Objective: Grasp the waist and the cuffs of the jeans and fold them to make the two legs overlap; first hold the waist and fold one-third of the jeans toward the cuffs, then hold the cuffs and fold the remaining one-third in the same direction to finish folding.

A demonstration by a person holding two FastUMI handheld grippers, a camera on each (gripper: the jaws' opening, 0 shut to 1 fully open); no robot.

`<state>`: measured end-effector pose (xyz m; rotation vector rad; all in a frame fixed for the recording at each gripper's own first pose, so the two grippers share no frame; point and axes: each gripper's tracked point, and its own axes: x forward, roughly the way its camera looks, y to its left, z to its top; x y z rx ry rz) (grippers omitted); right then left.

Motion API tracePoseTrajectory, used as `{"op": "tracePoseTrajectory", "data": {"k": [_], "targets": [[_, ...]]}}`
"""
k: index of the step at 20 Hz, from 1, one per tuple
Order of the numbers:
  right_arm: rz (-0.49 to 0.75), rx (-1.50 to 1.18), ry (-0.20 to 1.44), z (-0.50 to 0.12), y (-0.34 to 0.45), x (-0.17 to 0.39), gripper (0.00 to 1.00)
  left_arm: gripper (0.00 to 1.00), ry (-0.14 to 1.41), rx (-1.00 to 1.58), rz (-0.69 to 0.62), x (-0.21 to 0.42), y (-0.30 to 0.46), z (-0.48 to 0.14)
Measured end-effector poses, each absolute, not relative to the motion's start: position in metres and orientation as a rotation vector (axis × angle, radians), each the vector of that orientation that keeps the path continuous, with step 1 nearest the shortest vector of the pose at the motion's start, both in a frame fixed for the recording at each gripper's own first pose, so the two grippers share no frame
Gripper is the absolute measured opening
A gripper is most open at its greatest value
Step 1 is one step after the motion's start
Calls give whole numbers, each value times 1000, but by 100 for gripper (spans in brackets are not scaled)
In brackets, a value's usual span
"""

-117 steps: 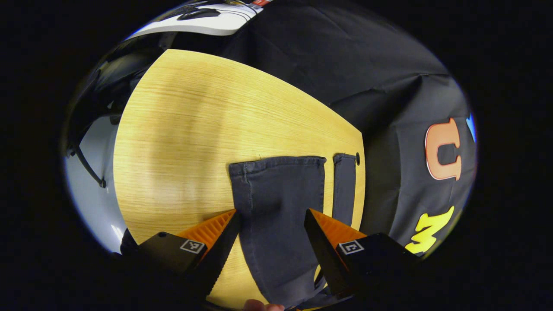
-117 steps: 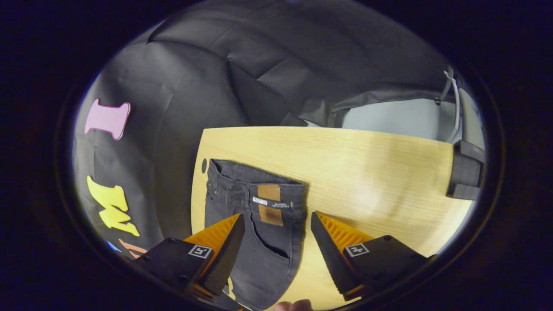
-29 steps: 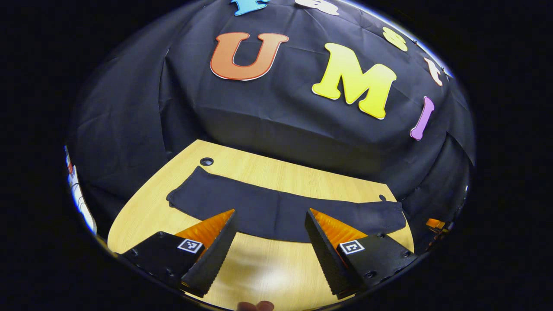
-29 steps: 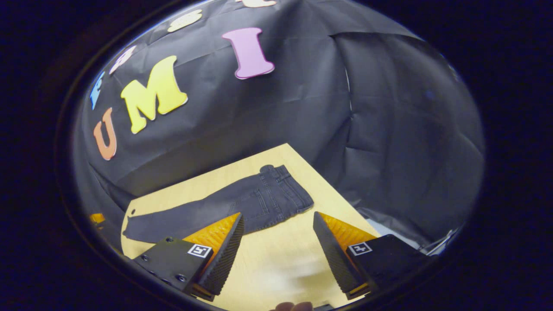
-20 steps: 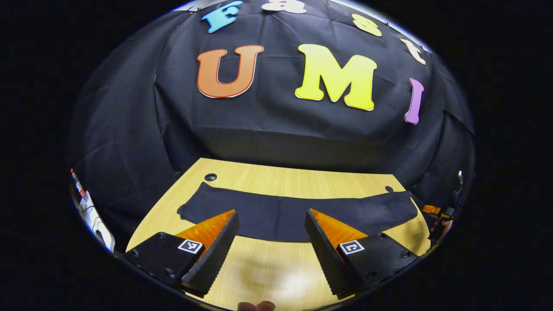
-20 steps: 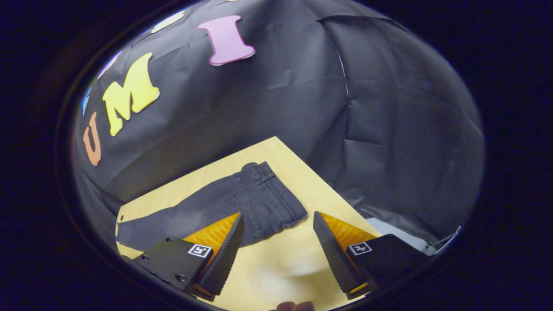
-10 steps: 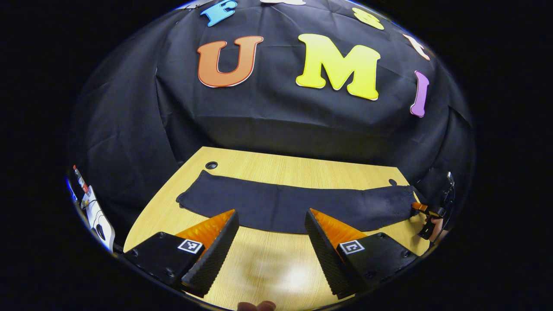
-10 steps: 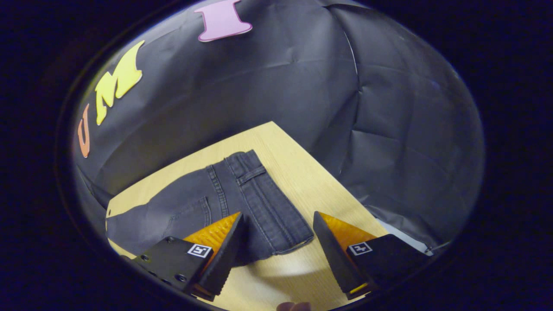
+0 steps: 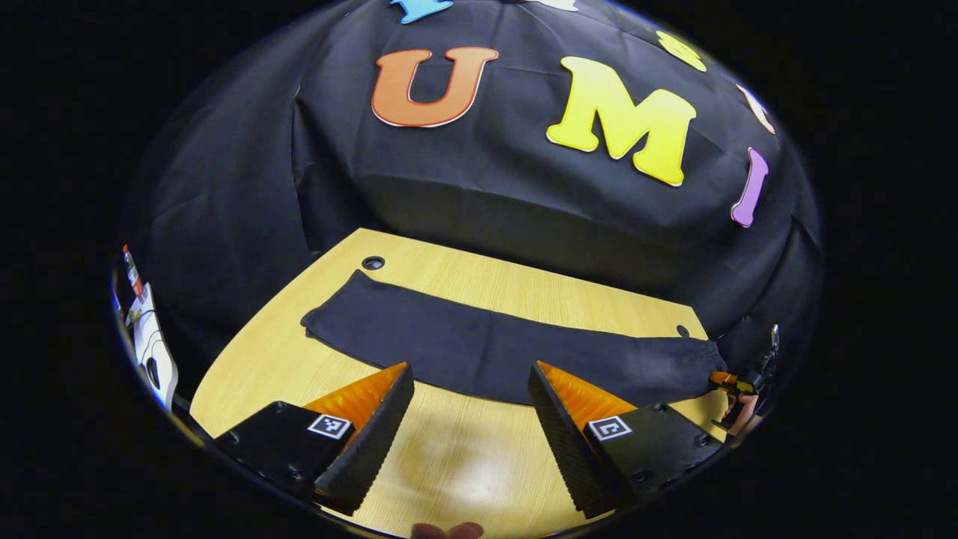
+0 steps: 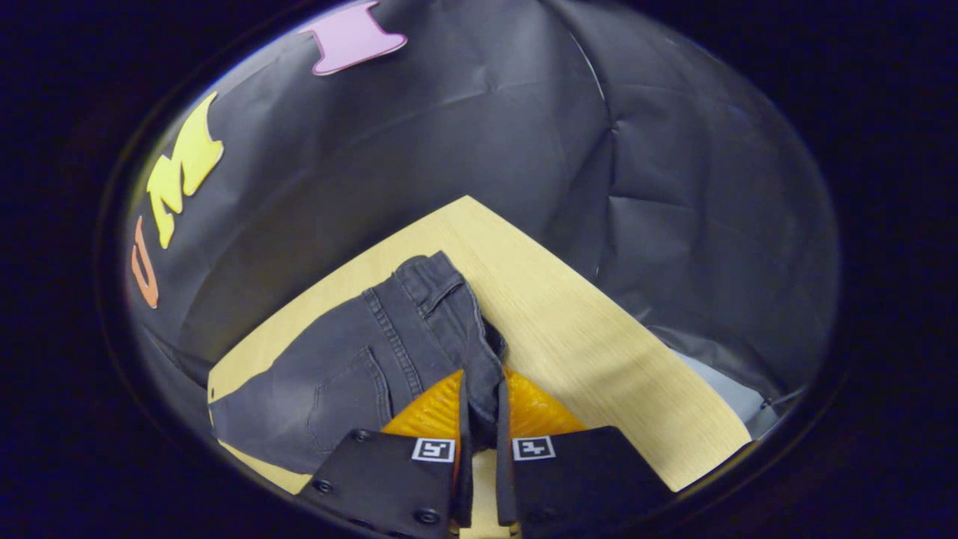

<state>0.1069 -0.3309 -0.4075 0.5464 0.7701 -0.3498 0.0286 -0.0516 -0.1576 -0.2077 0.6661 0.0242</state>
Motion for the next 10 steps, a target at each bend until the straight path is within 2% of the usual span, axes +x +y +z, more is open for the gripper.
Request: {"op": "tracePoseTrajectory", "data": {"k": [2, 3, 4, 10], "targets": [[-354, 554, 769, -394, -332, 108, 10, 99, 653, -214, 38, 27, -38, -158], [-368, 581, 752, -384, -333, 111, 13, 99, 641, -219, 49, 27, -29, -155], [-366, 582, 740, -372, -329, 109, 0, 99, 626, -224, 60, 28, -21, -153], [-300, 474, 633, -263, -276, 112, 1, 99, 547, -232, 90, 28, 23, -146]]}}
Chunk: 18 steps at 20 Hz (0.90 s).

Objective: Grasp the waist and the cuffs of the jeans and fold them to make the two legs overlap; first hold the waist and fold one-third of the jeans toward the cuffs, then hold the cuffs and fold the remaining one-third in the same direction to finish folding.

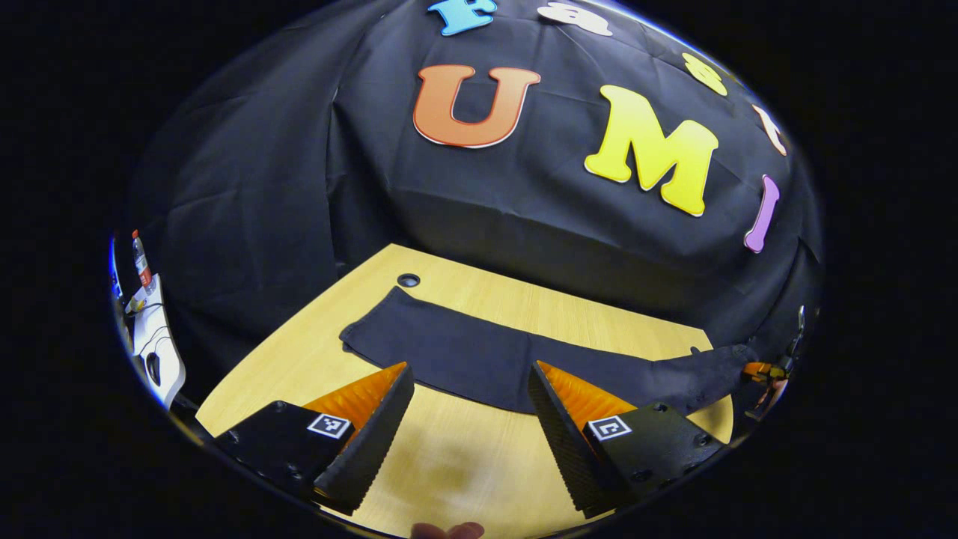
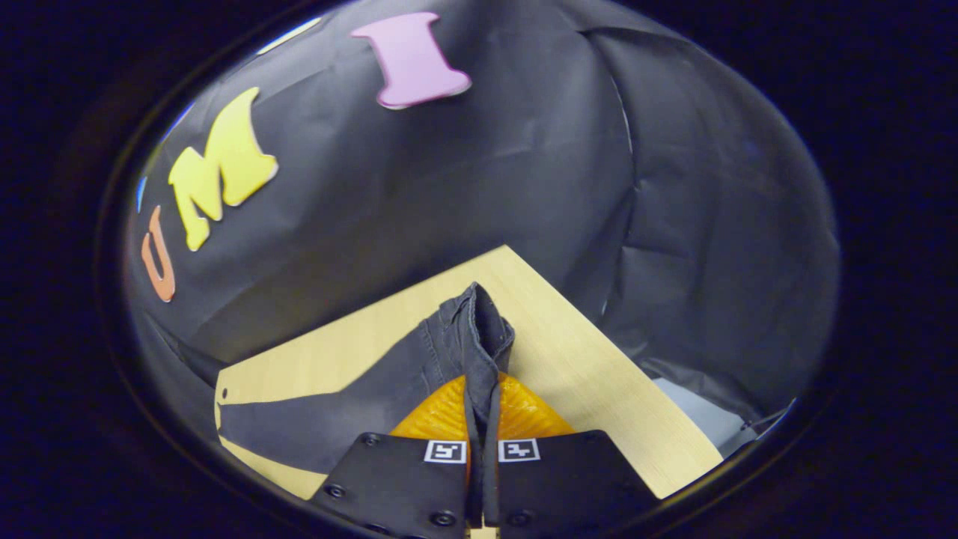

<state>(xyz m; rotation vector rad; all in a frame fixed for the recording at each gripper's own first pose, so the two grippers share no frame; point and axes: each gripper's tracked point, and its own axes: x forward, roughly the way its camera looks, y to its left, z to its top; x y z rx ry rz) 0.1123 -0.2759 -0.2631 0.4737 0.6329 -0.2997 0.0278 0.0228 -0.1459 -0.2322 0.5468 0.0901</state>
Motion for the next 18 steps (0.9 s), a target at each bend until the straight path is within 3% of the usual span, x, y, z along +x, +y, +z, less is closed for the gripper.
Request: {"op": "tracePoseTrajectory", "data": {"k": [10, 14, 18], "targets": [[-25, 249, 517, -152, -53, 142, 1, 99, 465, -301, 73, 41, 79, -155], [89, 178, 531, -172, 63, 152, 1, 99, 454, -318, 78, 35, 111, -160], [132, 112, 623, -249, 150, 160, 1, 99, 463, -342, 98, 25, 149, -169]]}}
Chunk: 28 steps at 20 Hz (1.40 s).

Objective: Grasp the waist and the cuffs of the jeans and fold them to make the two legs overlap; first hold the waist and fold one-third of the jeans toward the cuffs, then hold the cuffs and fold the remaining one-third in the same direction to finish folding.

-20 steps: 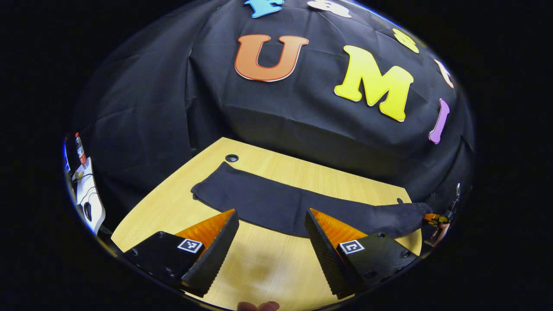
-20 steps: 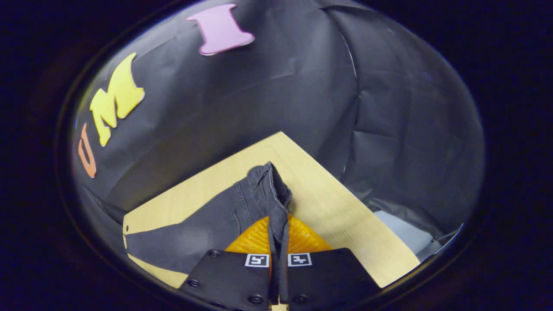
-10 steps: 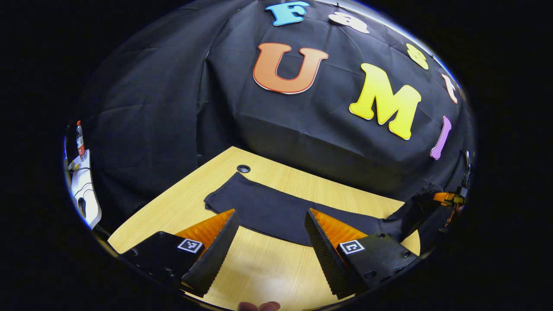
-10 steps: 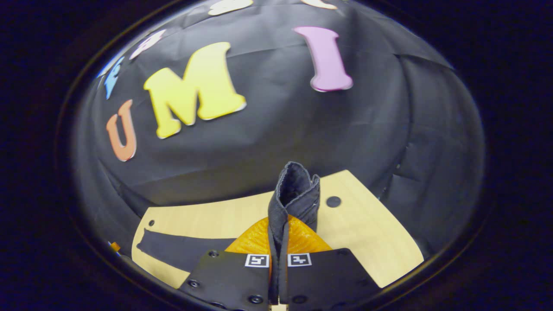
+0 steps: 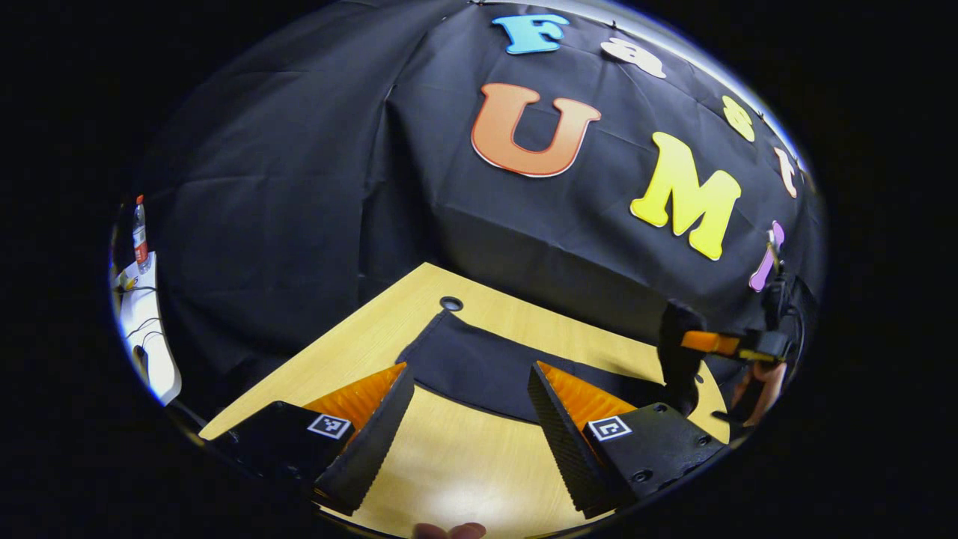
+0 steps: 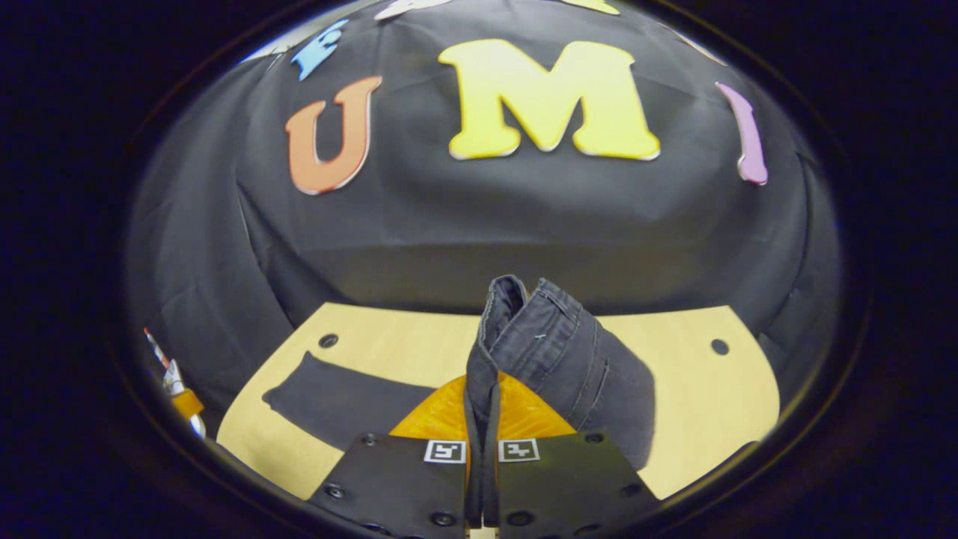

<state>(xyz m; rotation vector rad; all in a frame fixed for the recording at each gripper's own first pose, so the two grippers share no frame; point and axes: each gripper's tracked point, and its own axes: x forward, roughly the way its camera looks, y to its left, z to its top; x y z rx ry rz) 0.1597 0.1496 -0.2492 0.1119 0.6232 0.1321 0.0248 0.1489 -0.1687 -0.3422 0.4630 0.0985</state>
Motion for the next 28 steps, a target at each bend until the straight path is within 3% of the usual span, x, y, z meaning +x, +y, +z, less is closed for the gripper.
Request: {"op": "tracePoseTrajectory", "data": {"k": [5, 8, 12, 16, 18, 21, 23, 28], "targets": [[124, -42, 750, -345, 199, 151, 0, 99, 472, -360, 146, 15, 190, -178], [124, -94, 767, -366, 208, 146, 2, 99, 492, -387, 171, 10, 204, -189], [182, -38, 769, -364, 216, 147, 17, 99, 518, -458, 171, 14, 202, -204], [211, 27, 740, -316, 212, 128, 84, 99, 547, -510, 160, 25, 195, -219], [229, 46, 705, -282, 203, 120, 85, 99, 552, -559, 153, 35, 192, -226], [261, 46, 649, -233, 181, 107, 95, 99, 586, -663, 168, 52, 189, -246], [273, 71, 667, -215, 160, 95, 94, 99, 604, -759, 161, 71, 183, -261], [176, 154, 673, -180, 84, 81, 96, 98, 642, -1040, 197, 109, 173, -304]]}}
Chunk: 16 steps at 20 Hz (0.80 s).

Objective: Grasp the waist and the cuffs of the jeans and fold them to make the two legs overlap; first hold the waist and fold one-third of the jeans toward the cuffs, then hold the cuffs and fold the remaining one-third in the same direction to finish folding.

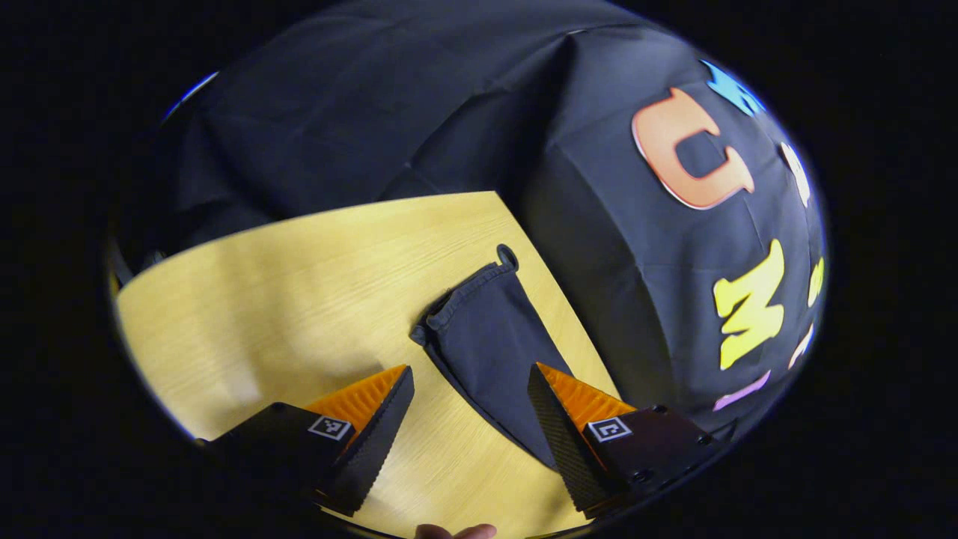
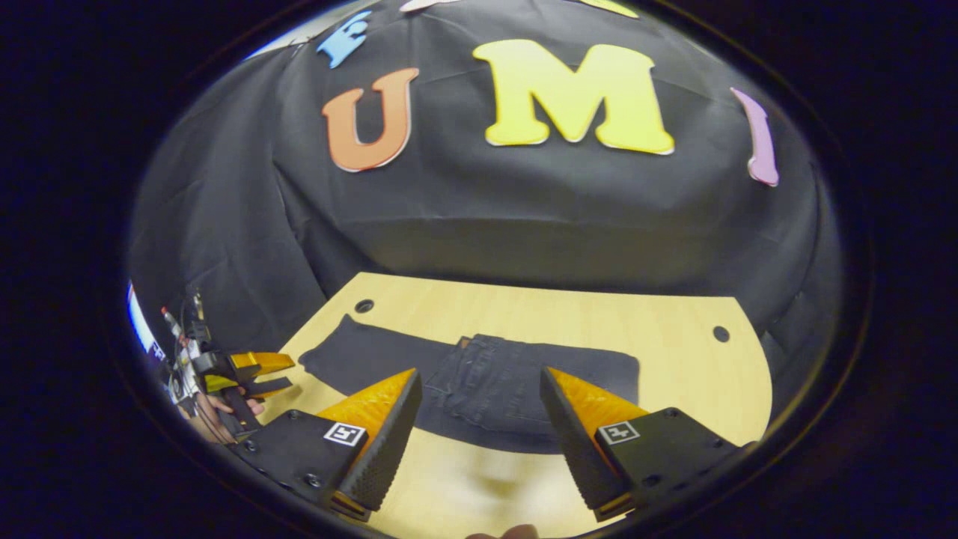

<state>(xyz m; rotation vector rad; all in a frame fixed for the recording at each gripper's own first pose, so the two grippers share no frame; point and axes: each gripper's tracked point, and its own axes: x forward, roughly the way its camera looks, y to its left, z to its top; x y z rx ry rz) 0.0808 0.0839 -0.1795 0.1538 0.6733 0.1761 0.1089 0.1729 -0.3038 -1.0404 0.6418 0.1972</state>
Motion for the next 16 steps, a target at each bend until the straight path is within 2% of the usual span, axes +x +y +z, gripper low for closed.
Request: {"op": "tracePoseTrajectory", "data": {"k": [4, 5, 6, 7, 10, 12, 13, 15, 16], "targets": [[61, 210, 651, -161, 27, 74, 94, 98, 599, -1239, 266, 129, 181, -318], [40, 206, 642, -158, 17, 71, 94, 88, 584, -1267, 276, 134, 184, -316], [23, 202, 636, -155, 8, 70, 94, 97, 569, -1291, 283, 139, 186, -314], [7, 208, 634, -155, 0, 69, 96, 97, 559, -1311, 286, 144, 185, -312], [-35, 250, 645, -157, -17, 61, 94, 96, 520, -1360, 315, 156, 191, -312], [-57, 256, 652, -161, -30, 54, 96, 66, 543, -1357, 336, 157, 191, -327], [-66, 258, 655, -165, -35, 51, 94, 52, 533, -1367, 333, 162, 190, -326], [-88, 267, 664, -169, -46, 41, 94, 39, 551, -1335, 333, 163, 188, -333], [-98, 274, 664, -170, -52, 36, 97, 21, 560, -1312, 330, 163, 186, -336]]}}
